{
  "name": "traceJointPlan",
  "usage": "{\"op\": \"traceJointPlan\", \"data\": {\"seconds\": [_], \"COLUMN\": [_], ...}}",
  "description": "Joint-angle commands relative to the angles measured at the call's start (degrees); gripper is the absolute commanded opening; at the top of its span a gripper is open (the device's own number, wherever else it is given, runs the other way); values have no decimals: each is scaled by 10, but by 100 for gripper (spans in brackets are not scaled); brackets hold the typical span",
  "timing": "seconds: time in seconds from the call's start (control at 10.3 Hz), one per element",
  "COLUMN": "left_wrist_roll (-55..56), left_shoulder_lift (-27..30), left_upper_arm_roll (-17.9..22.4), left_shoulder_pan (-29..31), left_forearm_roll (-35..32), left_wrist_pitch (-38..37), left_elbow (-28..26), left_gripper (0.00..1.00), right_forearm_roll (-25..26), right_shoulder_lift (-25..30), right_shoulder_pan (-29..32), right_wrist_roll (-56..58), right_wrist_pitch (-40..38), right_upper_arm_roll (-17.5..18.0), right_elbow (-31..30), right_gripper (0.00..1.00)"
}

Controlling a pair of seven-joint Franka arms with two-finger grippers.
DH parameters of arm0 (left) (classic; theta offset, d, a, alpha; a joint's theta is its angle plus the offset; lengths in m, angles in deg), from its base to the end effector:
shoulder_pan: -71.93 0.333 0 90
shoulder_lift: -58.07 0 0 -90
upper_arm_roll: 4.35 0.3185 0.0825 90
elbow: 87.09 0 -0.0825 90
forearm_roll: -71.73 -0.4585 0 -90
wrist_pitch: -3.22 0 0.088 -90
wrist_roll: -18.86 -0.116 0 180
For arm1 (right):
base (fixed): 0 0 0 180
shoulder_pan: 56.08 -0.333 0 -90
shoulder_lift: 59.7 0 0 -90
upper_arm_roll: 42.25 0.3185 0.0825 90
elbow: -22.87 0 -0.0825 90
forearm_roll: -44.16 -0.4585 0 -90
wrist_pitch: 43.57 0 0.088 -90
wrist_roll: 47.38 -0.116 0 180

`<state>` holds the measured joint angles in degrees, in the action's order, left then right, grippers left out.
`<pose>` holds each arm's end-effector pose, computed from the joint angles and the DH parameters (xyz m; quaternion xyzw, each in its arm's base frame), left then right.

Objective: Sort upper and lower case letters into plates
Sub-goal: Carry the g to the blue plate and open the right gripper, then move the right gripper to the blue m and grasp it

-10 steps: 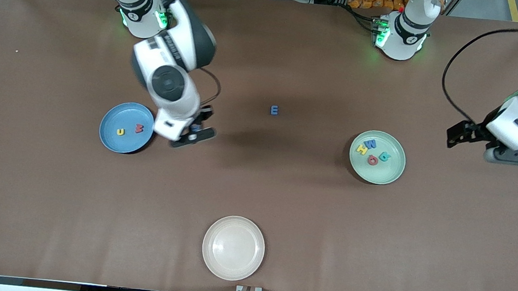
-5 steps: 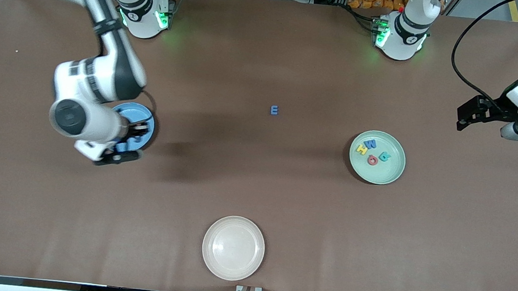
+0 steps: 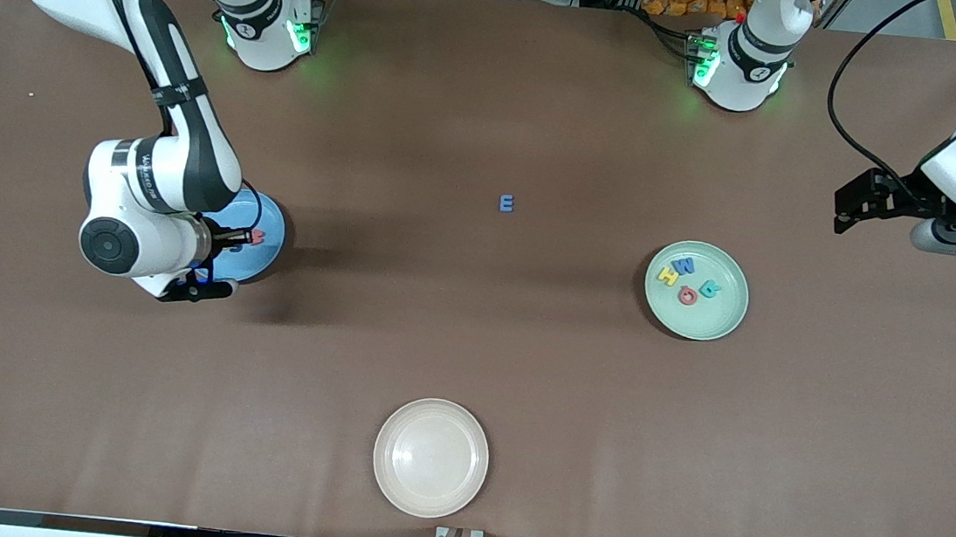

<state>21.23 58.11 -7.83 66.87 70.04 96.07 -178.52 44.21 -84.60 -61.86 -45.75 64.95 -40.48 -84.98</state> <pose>0.6270 -0.0908 0.6092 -0.9983 0.0544 -0.0141 0.0135 0.6288 0.0832 0.1947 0.9746 0.0784 -0.2098 0.0046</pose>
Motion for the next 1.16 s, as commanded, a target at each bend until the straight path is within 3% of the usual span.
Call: {"op": "traceJointPlan", "data": {"seconds": [0.0,0.39,0.58,1.06], "left_wrist_roll": [-7,4,4,2], "left_shoulder_lift": [-4,-10,-12,-5], "left_upper_arm_roll": [2,7,13,13], "left_shoulder_pan": [2,7,7,12], "left_forearm_roll": [7,6,7,18], "left_wrist_pitch": [-15,-14,-14,-17], "left_elbow": [12,12,38,40], "left_gripper": [100,100,100,100], "right_forearm_roll": [0,-8,-63,-47], "right_shoulder_lift": [23,109,123,123], "right_shoulder_pan": [5,3,-51,-222], "right_wrist_roll": [0,-6,-55,-343], "right_wrist_pitch": [-2,-1,0,109], "right_upper_arm_roll": [-1,0,0,23], "right_elbow": [-15,-23,-18,-11], "right_gripper": [100,100,100,100]}}
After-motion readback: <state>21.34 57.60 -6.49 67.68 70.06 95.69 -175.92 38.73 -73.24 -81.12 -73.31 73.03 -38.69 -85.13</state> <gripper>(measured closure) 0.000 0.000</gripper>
